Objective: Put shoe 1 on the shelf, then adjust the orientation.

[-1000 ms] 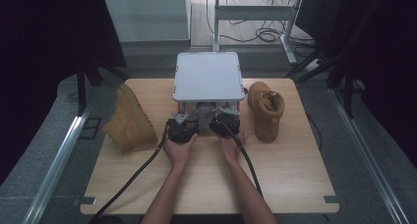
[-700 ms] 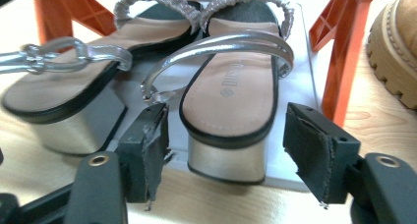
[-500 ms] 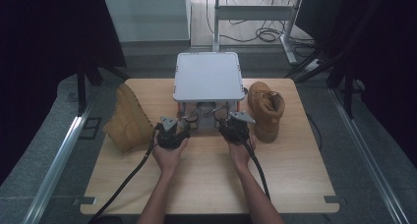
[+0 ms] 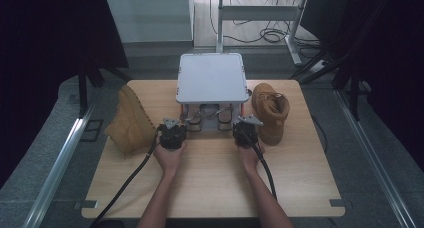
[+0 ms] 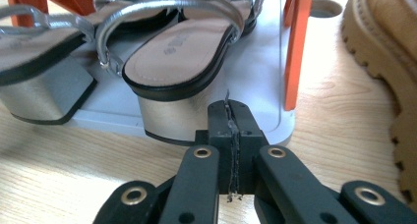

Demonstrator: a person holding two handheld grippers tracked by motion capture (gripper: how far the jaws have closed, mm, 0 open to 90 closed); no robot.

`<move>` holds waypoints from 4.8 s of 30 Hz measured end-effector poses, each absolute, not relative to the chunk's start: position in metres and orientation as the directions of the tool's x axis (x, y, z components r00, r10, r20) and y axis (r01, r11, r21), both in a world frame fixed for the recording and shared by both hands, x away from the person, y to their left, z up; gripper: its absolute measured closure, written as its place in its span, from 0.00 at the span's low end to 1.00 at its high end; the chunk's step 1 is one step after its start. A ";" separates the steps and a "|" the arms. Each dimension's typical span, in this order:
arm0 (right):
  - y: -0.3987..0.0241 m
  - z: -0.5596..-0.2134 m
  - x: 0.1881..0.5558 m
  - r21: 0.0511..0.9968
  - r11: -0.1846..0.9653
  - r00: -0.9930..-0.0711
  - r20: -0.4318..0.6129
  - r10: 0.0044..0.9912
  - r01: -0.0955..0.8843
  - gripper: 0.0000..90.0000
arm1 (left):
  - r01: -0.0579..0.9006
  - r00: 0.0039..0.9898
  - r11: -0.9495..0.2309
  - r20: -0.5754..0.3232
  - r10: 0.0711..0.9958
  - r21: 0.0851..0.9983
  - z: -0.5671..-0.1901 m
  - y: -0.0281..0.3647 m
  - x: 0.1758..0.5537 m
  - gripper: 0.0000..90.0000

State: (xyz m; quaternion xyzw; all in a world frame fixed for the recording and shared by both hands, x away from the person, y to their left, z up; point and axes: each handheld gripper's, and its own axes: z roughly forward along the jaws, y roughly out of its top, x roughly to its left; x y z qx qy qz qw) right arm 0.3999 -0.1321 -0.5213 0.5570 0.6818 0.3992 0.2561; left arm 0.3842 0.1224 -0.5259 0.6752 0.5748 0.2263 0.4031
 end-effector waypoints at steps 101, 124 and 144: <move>-0.181 -0.507 0.309 0.793 0.259 -0.561 0.123 0.819 0.552 0.44 | 0.596 0.225 0.066 -0.246 0.943 0.801 -0.471 0.310 0.266 0.94; -0.184 -0.517 0.308 0.772 0.266 -0.531 0.108 0.840 0.577 0.44 | 0.642 0.098 0.119 -0.234 0.967 0.758 -0.506 0.341 0.286 1.00; -0.182 -0.517 0.312 0.773 0.270 -0.530 0.100 0.842 0.574 0.44 | 0.641 0.150 0.084 -0.232 0.961 0.763 -0.510 0.342 0.307 1.00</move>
